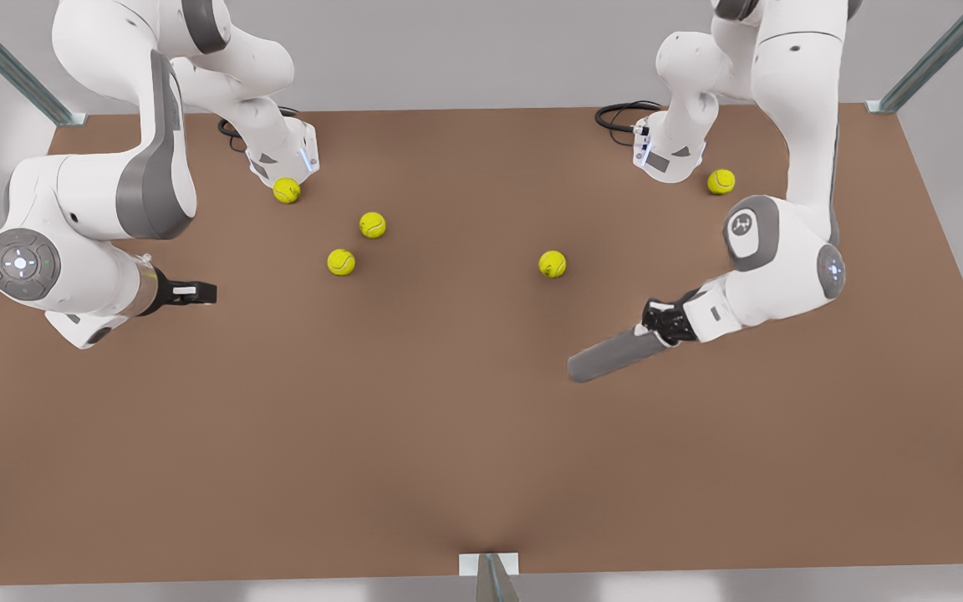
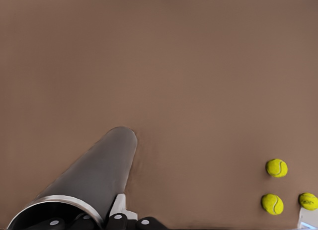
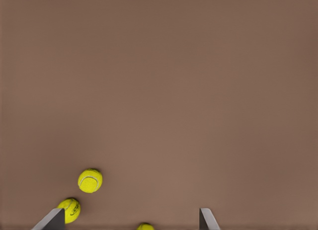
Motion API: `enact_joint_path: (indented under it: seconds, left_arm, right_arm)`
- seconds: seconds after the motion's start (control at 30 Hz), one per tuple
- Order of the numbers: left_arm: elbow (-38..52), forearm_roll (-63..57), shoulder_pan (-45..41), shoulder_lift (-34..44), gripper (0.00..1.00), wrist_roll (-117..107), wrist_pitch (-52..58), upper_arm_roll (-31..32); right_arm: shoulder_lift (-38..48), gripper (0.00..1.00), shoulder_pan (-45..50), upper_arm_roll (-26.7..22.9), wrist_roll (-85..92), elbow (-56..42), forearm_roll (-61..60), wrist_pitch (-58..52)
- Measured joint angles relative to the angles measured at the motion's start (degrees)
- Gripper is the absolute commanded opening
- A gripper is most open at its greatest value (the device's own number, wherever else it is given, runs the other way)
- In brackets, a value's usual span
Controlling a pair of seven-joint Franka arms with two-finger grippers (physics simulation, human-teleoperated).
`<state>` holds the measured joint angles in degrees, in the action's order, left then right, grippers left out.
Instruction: Put the tennis tube upright
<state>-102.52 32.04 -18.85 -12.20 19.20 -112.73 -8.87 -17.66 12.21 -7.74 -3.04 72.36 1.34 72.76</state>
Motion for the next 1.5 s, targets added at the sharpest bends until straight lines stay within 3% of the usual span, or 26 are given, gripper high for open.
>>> enact_joint_path:
  seconds: [0.33,0.93,1.0,1.03,1.5]
  left_arm:
    - [4.4,-19.9,0.2,-0.7,0.21,-9.1,7.3,-2.5]
    - [4.4,-24.8,1.9,-7.0,0.21,-19.7,6.2,-2.6]
    - [4.4,-25.0,1.8,-7.0,0.96,-20.3,6.1,-2.6]
    - [4.4,-24.5,1.8,-7.0,1.00,-20.3,6.1,-2.7]
    - [4.4,-26.3,1.7,-5.9,1.00,-23.1,6.6,-2.4]
  right_arm:
    - [0.0,1.00,0.0,0.0,0.0,0.0,0.0,0.0]
    - [0.0,1.00,-0.3,-0.1,0.0,0.0,0.0,0.0]
    - [-0.1,1.00,-0.3,-0.1,0.0,0.0,0.0,0.0]
    - [-0.1,1.00,-0.3,-0.1,0.0,0.0,0.1,0.0]
    - [-0.1,1.00,-0.3,-0.2,0.0,-0.9,0.2,0.0]
